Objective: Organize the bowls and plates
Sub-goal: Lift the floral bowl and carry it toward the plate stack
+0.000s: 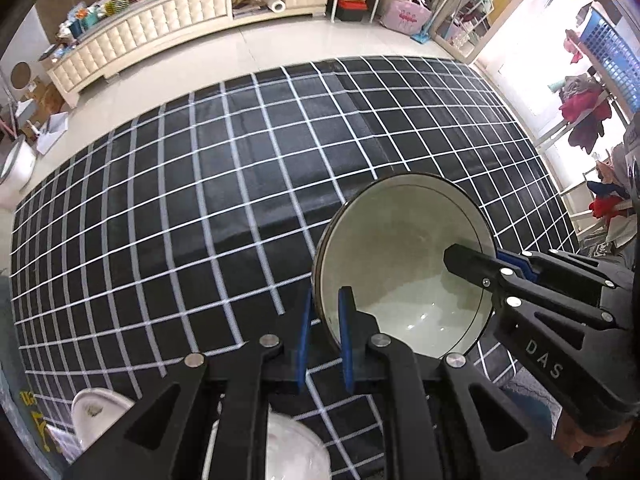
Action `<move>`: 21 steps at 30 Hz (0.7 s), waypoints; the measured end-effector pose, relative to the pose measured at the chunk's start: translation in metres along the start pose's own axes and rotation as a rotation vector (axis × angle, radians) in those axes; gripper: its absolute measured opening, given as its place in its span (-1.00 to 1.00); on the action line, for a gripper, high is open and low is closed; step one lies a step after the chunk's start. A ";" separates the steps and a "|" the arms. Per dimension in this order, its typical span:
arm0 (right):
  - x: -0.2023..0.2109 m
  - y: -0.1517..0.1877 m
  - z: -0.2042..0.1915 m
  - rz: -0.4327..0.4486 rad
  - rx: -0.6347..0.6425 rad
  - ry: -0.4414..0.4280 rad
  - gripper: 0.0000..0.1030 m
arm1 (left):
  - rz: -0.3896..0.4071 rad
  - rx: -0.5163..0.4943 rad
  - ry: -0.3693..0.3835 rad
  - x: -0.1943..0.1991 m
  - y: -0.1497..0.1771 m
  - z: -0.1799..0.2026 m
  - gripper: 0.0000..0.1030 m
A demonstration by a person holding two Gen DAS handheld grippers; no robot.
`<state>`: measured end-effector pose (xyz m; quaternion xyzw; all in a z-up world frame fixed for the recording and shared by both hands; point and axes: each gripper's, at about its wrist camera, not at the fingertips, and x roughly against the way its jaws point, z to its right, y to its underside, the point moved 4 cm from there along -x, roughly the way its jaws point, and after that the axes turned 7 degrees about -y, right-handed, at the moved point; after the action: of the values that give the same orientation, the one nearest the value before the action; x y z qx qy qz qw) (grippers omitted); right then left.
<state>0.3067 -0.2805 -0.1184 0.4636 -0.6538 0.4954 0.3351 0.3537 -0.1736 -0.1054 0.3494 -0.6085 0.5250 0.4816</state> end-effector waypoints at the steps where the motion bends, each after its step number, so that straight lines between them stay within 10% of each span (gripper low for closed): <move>1: 0.001 0.000 -0.004 0.003 0.004 -0.001 -0.75 | 0.006 0.006 0.000 0.007 0.002 -0.004 -0.78; 21: -0.004 0.067 -0.083 -0.054 0.113 -0.031 -0.75 | -0.015 0.099 -0.043 0.042 0.120 -0.072 -0.78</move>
<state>0.2439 -0.1941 -0.1211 0.5072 -0.6170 0.5150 0.3113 0.2451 -0.0754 -0.1025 0.3886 -0.5894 0.5431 0.4546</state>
